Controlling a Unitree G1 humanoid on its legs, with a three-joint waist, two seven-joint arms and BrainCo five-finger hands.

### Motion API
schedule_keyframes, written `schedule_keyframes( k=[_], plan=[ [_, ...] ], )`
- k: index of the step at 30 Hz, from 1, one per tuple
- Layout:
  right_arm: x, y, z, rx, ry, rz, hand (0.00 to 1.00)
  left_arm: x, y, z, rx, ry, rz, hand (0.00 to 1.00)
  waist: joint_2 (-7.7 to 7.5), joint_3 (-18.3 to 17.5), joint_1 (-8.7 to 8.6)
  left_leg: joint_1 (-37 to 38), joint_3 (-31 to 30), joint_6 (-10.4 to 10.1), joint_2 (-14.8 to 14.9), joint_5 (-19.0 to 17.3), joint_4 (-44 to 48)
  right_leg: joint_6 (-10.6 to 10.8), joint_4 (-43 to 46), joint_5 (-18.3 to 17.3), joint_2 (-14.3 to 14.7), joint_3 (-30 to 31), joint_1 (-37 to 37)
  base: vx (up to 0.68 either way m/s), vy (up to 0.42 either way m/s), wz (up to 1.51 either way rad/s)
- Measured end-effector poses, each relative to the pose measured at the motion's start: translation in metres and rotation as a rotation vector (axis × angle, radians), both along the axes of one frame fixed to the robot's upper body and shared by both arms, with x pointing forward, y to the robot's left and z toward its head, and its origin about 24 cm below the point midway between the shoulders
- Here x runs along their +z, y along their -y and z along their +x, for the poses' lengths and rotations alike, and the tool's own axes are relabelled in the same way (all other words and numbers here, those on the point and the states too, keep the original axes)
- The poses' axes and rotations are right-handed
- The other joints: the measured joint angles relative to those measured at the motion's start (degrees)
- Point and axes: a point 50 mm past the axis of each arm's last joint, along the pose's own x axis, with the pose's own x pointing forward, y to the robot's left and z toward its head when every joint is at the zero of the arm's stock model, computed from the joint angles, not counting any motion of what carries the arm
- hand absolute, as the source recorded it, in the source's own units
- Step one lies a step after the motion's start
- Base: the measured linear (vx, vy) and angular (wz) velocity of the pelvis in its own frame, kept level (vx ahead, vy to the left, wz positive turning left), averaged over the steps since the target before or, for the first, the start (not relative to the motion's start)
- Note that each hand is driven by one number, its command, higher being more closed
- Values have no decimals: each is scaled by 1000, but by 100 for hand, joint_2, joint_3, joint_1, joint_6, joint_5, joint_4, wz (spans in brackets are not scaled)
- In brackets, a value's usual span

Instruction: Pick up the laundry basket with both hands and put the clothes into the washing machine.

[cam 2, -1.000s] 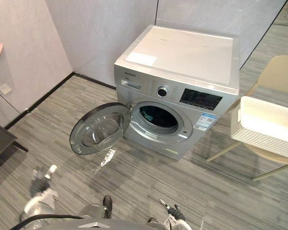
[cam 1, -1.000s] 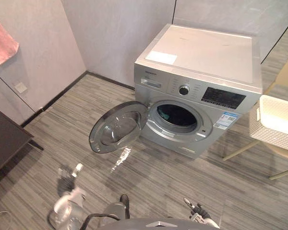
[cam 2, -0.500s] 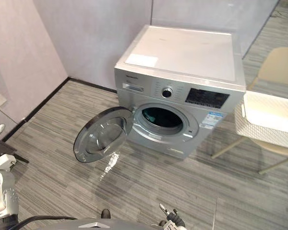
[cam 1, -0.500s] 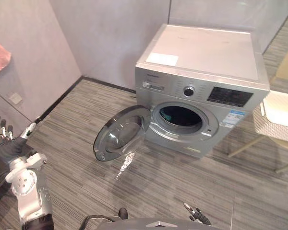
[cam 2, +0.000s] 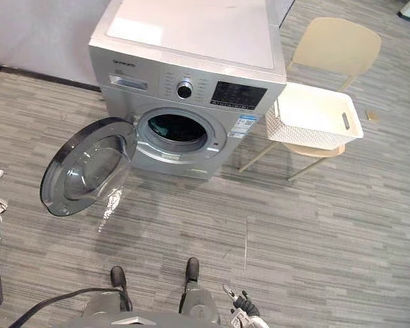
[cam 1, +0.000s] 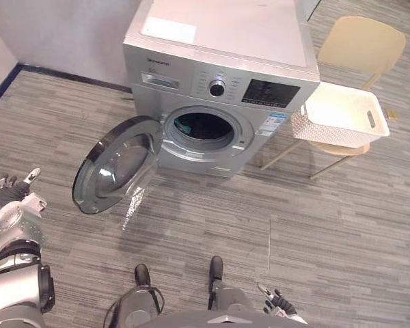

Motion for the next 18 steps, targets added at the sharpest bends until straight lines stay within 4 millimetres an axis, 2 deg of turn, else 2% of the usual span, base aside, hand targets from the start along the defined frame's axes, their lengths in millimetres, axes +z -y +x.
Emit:
schedule_keyframes(
  k=[2, 4, 6, 9, 10, 11, 13, 14, 15, 16, 18],
  plan=[
    [0, 0, 0, 2, -5, 5, 0, -5, 13, 9, -45, -13, -12, 0, 50, 33, -4, -4, -5, -17, 23, -19, 10, -3, 9, -22, 18, -13, 1, 7, -11, -2],
    [0, 0, 1, 8, 0, 3, 0, -8, 41, 26, -157, -18, 0, 0, 82, 53, -16, -23, -35, -1, 36, -15, 17, 17, 11, -41, 27, -43, 2, 16, -11, 3],
    [0, 1, 2, -1, 4, 2, 0, -5, 65, 40, -240, 11, 41, 0, 91, 54, -54, -106, -120, 4, 42, -55, 112, 28, 13, -71, 15, -100, 4, 47, -11, 11],
    [1, 2, 2, -7, 8, 0, 0, 0, 86, 53, -335, 15, 79, 0, 106, 54, -59, -129, -146, 6, 33, -57, 116, 30, 49, -74, 10, -221, 12, 36, -5, 14],
    [1, 2, 3, -6, 13, -1, 0, -4, 107, 58, -426, -3, 121, 0, 132, 53, -48, -103, -145, 7, 23, -58, 118, 27, 126, -76, -1, -233, 13, 35, 5, 8],
    [2, 2, 3, -5, 14, -1, 0, -6, 116, 59, -469, -15, 140, 0, 149, 47, -45, -88, -145, 14, 22, -62, 117, 27, 169, -76, -11, -238, 16, 40, 24, 8],
    [2, 2, 4, -2, 20, 1, 0, -25, 152, 52, -663, -82, 211, 0, 199, 18, -38, 22, -132, 31, -12, -72, 104, 26, 280, -76, -69, -252, 62, 22, 49, 4],
    [2, 2, 4, -2, 20, 2, 0, -31, 163, 49, -714, -100, 220, 0, 224, 1, -47, 39, -132, 50, -20, -84, 103, 26, 313, -76, -82, -262, 67, 15, 76, 4],
    [2, 1, 4, 0, 21, 5, 0, -44, 185, 43, -820, -135, 236, 0, 261, -19, -49, 102, -130, 71, -35, -97, 91, 27, 384, -76, -105, -292, 90, 9, 53, 3],
    [2, 0, 4, 3, 25, 11, 0, -49, 195, 38, -861, -146, 239, 0, 270, -27, -52, 143, -127, 72, -50, -97, 88, 27, 400, -76, -123, -311, 122, 3, 75, 3],
    [1, 1, 2, 2, 18, 12, 0, -63, 234, 26, -1014, -169, 232, 0, 341, -135, -76, 280, -127, 80, -111, -101, -34, 28, 403, -76, -163, -377, 208, -17, 51, 2]
  ],
)
